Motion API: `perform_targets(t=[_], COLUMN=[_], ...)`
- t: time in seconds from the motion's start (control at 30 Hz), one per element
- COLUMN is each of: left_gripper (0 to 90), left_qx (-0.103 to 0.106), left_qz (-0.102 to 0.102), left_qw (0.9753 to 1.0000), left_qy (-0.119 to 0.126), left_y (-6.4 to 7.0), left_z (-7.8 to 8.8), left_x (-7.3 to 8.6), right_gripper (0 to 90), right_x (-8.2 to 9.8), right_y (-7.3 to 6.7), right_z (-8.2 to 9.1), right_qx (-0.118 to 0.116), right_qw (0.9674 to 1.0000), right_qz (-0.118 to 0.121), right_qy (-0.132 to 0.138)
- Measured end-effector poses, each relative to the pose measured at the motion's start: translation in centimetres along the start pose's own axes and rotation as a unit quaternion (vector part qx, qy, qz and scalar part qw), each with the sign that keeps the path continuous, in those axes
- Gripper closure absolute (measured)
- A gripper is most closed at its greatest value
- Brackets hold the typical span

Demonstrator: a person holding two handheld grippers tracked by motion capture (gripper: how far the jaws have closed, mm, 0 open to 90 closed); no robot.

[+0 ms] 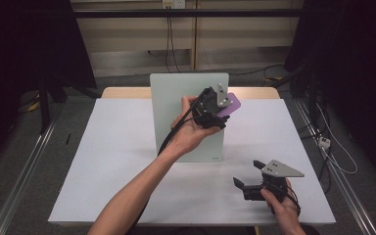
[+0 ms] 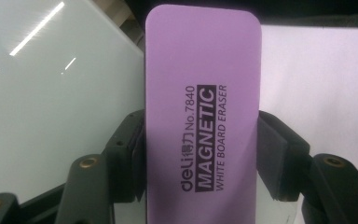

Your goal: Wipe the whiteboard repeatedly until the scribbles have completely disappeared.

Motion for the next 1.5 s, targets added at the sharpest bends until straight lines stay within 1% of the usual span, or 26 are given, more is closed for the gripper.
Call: perform_targets(t=[0.07,0.17,0.2,0.23,0.33,0.43,0.47,0.53,0.63,0.73,0.8,0.97,1.07,1.23,1.33,1.37,1.4,1.47,1.5], left_gripper=[40.9,40.9,40.9,40.9,40.9,40.9,40.9,40.9,40.9,40.9,40.9,40.9,40.9,40.9,40.9,40.9,40.9,40.9,40.9], left_qx=[-0.009,-0.022,-0.026,-0.029,-0.039,-0.044,-0.041,-0.048,-0.058,-0.069,-0.072,-0.087,-0.087,-0.099,-0.101,-0.102,-0.102,-0.103,-0.103], left_qz=[0.002,0.010,0.009,0.015,0.029,0.041,0.044,0.050,0.053,0.055,0.062,0.067,0.077,0.082,0.085,0.091,0.090,0.095,0.094], left_qw=[0.9999,0.9996,0.9995,0.9992,0.9983,0.9974,0.9974,0.9966,0.9958,0.9948,0.9941,0.9924,0.9916,0.9898,0.9892,0.9883,0.9885,0.9877,0.9878], left_qy=[0.005,0.015,0.017,0.021,0.031,0.039,0.040,0.045,0.047,0.049,0.053,0.055,0.056,0.062,0.064,0.068,0.066,0.069,0.070], left_y=[-0.4,-1.3,-1.7,-2.0,-3.2,-4.4,-4.7,-5.3,-6.0,-6.6,-6.9,-7.6,-8.0,-8.7,-9.1,-9.1,-9.2,-9.2,-9.3], left_z=[0.3,1.0,1.4,1.7,2.9,4.0,4.4,5.0,5.9,6.7,7.1,8.1,8.7,9.6,10.1,10.2,10.3,10.5,10.5], left_x=[-0.3,-0.7,-0.7,-0.6,0.1,0.8,1.1,1.5,2.1,2.7,3.1,4.0,4.5,5.5,6.1,6.3,6.4,6.8,6.9], right_gripper=[5.3,5.3,5.3,5.3,5.3,5.3,5.3,5.3,5.4,5.4,5.3,5.3,5.3,5.4,5.4,5.4,5.4,5.4,5.4], right_x=[0.0,0.0,0.0,0.0,0.0,0.0,0.0,0.0,0.0,0.0,0.0,0.0,0.0,0.0,0.0,0.0,0.0,0.0,0.0], right_y=[0.0,0.0,0.0,0.0,0.0,0.0,0.0,0.0,0.0,0.0,0.0,0.0,0.0,0.0,0.0,0.0,0.0,0.0,0.0], right_z=[0.0,0.0,0.0,0.0,0.1,0.0,0.0,-0.1,-0.1,-0.1,-0.1,-0.2,-0.1,-0.2,-0.2,-0.2,-0.2,-0.3,-0.2], right_qx=[0.000,0.000,0.000,0.000,0.000,0.001,0.001,0.001,0.003,0.004,0.004,0.005,0.005,0.005,0.005,0.005,0.005,0.006,0.006], right_qw=[1.0000,1.0000,1.0000,1.0000,1.0000,1.0000,1.0000,1.0000,1.0000,1.0000,1.0000,1.0000,1.0000,1.0000,1.0000,1.0000,1.0000,1.0000,1.0000], right_qz=[0.000,0.000,0.000,0.000,-0.001,0.000,-0.001,0.000,-0.001,-0.001,-0.001,-0.001,-0.003,-0.003,-0.002,-0.003,-0.001,-0.002,-0.004], right_qy=[-0.001,0.000,0.000,0.001,-0.001,-0.001,-0.001,-0.001,-0.002,-0.002,-0.003,-0.003,-0.004,-0.004,-0.004,-0.004,-0.004,-0.004,-0.004])
Point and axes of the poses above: each handheld gripper's, and its own axes: z roughly backward along the jaws, x roughly out of its underside, y roughly to its right, the point moved 2 cm from there along -z, roughly forward along the jaws, and after that the axes turned 6 degrees about y, right-handed, at the moved point
